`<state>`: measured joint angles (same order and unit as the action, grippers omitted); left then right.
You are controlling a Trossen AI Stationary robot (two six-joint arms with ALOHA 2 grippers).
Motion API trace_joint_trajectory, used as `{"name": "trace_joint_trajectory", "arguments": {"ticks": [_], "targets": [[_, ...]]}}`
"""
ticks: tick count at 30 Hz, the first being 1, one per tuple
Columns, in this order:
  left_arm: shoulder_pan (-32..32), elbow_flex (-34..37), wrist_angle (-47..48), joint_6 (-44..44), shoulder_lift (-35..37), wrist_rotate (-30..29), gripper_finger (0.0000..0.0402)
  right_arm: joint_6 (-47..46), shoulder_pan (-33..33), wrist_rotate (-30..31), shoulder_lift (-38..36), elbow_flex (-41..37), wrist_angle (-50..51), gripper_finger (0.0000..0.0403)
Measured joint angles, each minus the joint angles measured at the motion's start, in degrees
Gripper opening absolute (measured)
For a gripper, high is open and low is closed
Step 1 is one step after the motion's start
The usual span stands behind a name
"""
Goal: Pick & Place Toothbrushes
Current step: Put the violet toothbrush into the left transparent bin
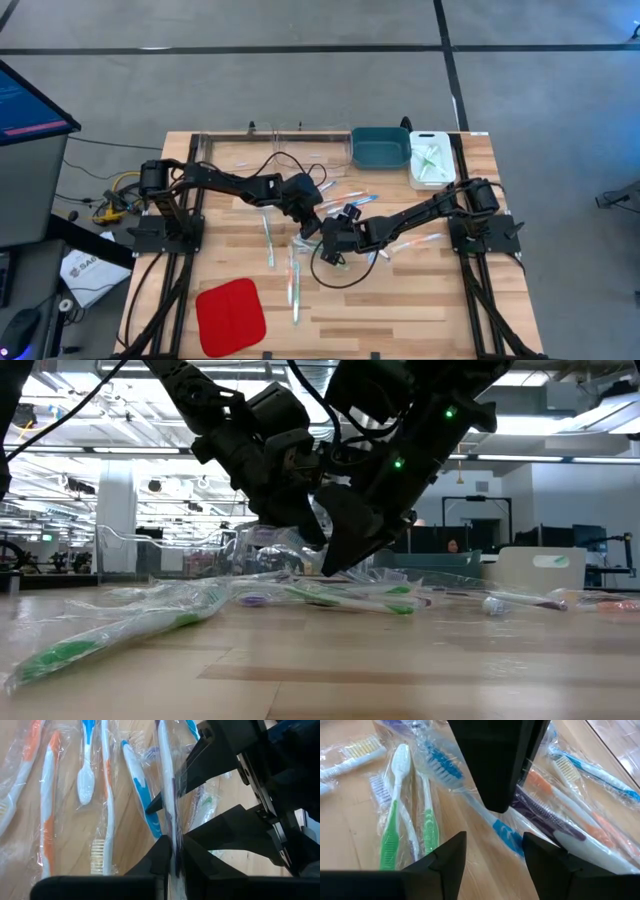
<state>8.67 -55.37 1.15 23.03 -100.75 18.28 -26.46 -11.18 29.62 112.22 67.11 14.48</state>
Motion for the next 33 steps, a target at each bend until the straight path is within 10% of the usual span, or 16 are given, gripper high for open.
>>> {"name": "trace_joint_trajectory", "arguments": {"ticks": [33], "targets": [[0.9,-0.1,4.3,3.4,7.5,-5.4,0.0013,-0.1,-0.3,-0.2,0.2,1.9,1.6,0.0192]]}}
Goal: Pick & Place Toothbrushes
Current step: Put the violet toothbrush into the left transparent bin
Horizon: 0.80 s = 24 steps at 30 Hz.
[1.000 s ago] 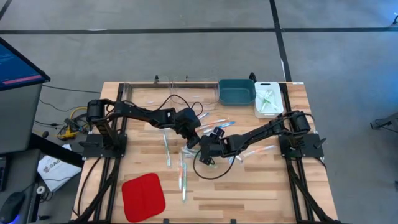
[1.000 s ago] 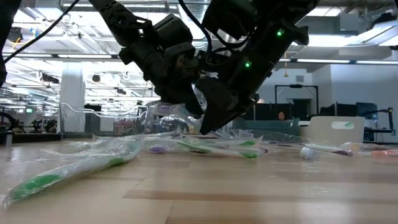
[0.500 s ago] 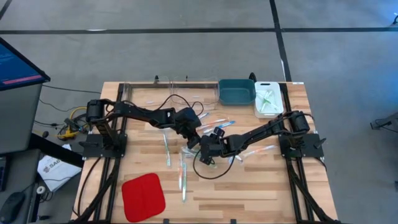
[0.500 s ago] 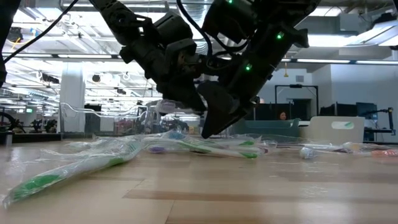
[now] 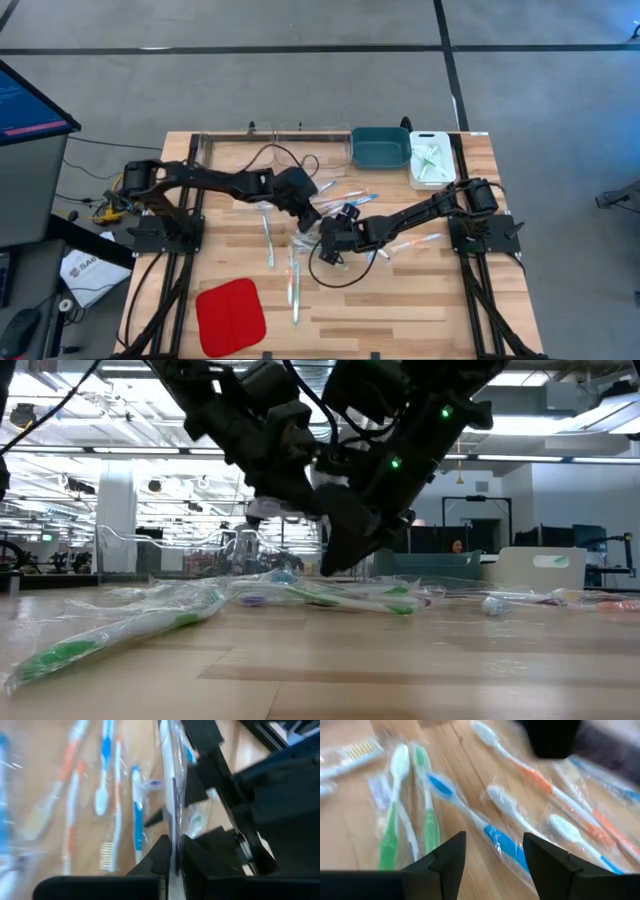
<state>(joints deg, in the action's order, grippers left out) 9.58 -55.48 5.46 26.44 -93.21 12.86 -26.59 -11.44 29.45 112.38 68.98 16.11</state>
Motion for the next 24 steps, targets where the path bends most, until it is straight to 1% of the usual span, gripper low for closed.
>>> {"name": "trace_joint_trajectory", "arguments": {"ticks": [3,6,11,17,19,24], "targets": [[1.3,0.0,2.9,-0.9,3.3,-2.6,0.0013,0.2,-0.2,0.2,0.0,2.0,0.4,0.0192],[3.5,0.0,6.3,-1.0,5.8,-3.5,0.0013,0.2,-0.2,0.2,0.0,4.2,1.6,0.019],[7.4,0.0,11.3,-2.0,8.6,-5.6,0.0013,5.7,-0.1,0.2,-0.1,8.0,3.9,0.0189],[13.1,0.0,17.4,-2.7,13.6,-10.6,0.0013,11.7,0.1,0.5,-0.1,13.8,9.9,0.0188],[14.9,0.0,18.4,-4.7,15.9,-11.8,0.0013,13.3,0.3,0.5,-0.1,15.7,11.7,0.0188],[19.4,0.0,21.3,-14.4,22.0,-15.3,0.0013,13.6,1.6,0.7,-0.1,19.9,17.3,0.0188]]}}
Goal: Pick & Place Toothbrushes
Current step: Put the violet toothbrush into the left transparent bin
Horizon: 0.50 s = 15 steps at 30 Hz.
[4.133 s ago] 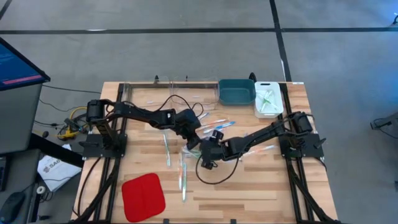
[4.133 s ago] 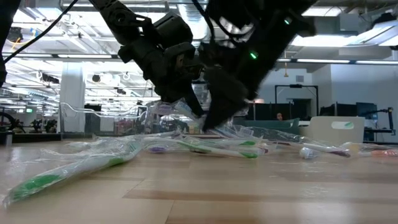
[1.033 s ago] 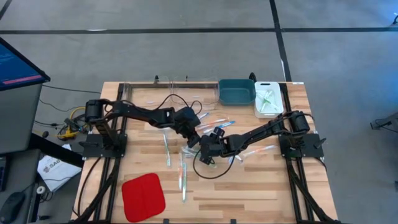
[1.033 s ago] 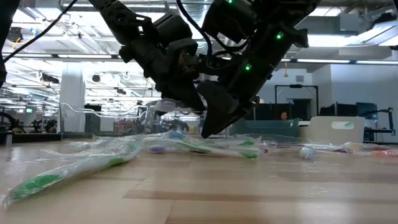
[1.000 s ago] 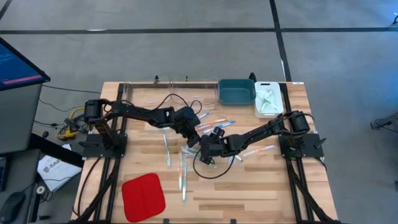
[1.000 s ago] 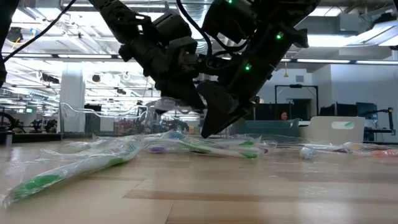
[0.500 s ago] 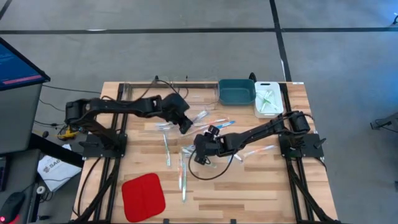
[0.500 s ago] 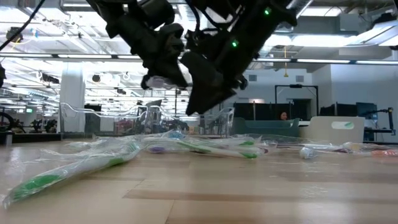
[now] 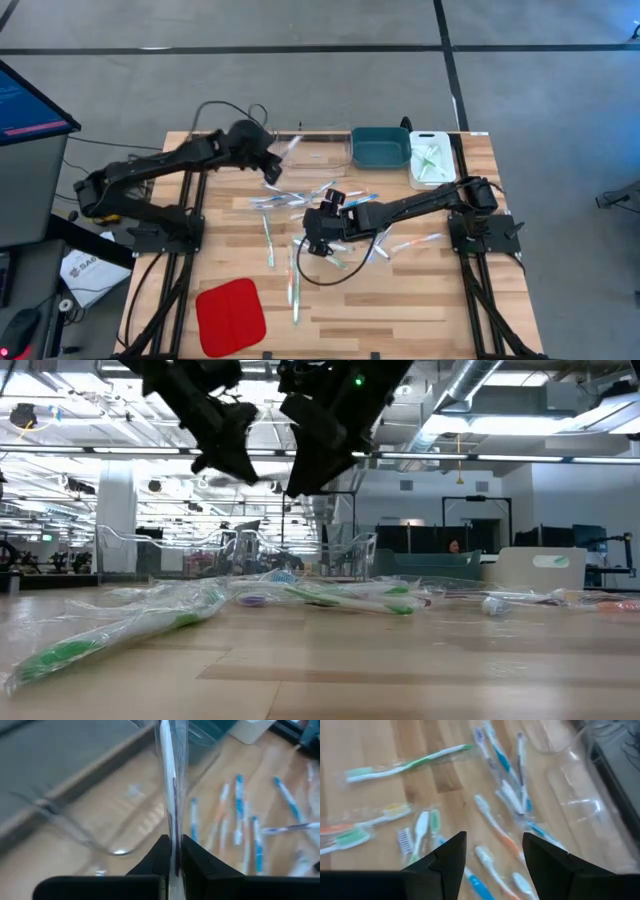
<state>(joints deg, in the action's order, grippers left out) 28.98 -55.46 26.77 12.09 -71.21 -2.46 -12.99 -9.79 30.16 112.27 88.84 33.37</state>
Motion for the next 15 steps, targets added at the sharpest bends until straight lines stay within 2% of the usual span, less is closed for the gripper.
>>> {"name": "trace_joint_trajectory", "arguments": {"ticks": [4,8,13,15], "targets": [[5.6,0.0,4.7,-2.9,3.0,-2.2,0.0013,0.0,1.1,0.4,0.0,3.1,5.2,0.0188],[12.3,0.0,11.0,-4.7,3.2,-2.5,0.0013,0.0,2.2,0.4,0.0,6.0,9.4,0.0188],[18.8,0.0,11.8,-17.4,1.2,-4.3,0.0013,0.1,3.3,1.1,0.0,9.5,11.7,0.0188],[20.9,-0.1,11.7,-20.0,0.3,-4.7,0.0013,0.3,3.6,1.7,0.0,10.6,11.7,0.0188]]}}
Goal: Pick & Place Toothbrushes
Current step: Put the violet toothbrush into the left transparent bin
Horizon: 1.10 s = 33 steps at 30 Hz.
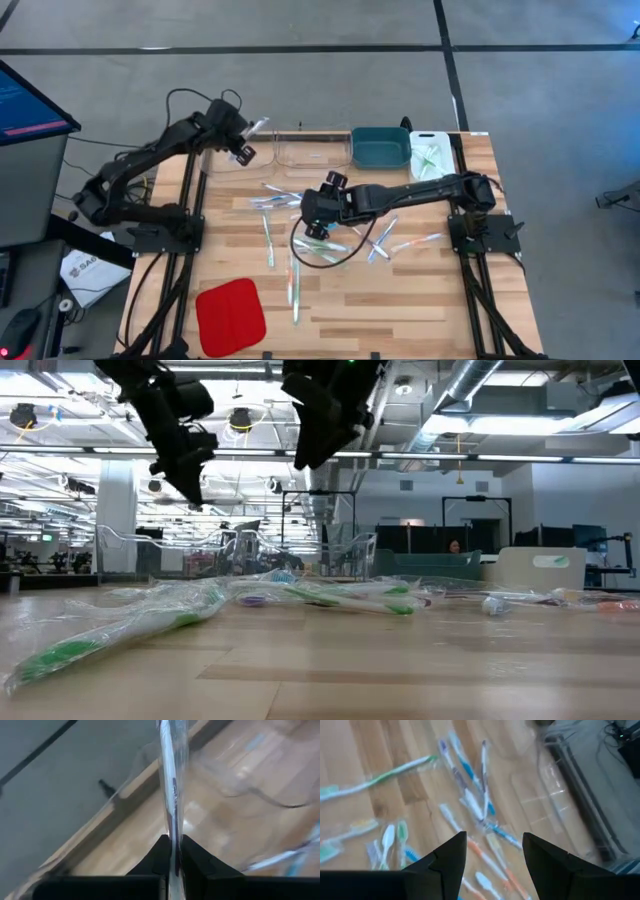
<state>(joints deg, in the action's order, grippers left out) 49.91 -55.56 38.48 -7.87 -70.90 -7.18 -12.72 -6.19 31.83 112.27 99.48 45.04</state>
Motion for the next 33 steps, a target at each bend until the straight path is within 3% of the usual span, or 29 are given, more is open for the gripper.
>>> {"name": "trace_joint_trajectory", "arguments": {"ticks": [4,11,15,24,33], "targets": [[2.7,0.0,0.9,-4.1,-1.3,-0.1,0.0013,1.2,0.4,0.4,0.0,2.6,-0.1,0.0188],[3.9,0.0,2.3,-20.5,-3.3,0.1,0.0013,1.2,0.3,1.4,0.0,5.2,-0.1,0.0188],[3.9,-0.1,1.4,-25.8,-5.7,0.0,0.0013,1.2,0.3,1.5,0.0,5.5,-0.2,0.0188],[4.0,-0.1,0.7,-26.4,-14.5,0.5,0.0013,1.2,0.2,1.4,0.0,5.5,-0.2,0.0188],[7.1,-0.1,-2.6,-26.4,-17.4,0.6,0.0015,1.2,-0.2,1.4,0.0,5.5,-0.3,0.0188]]}}
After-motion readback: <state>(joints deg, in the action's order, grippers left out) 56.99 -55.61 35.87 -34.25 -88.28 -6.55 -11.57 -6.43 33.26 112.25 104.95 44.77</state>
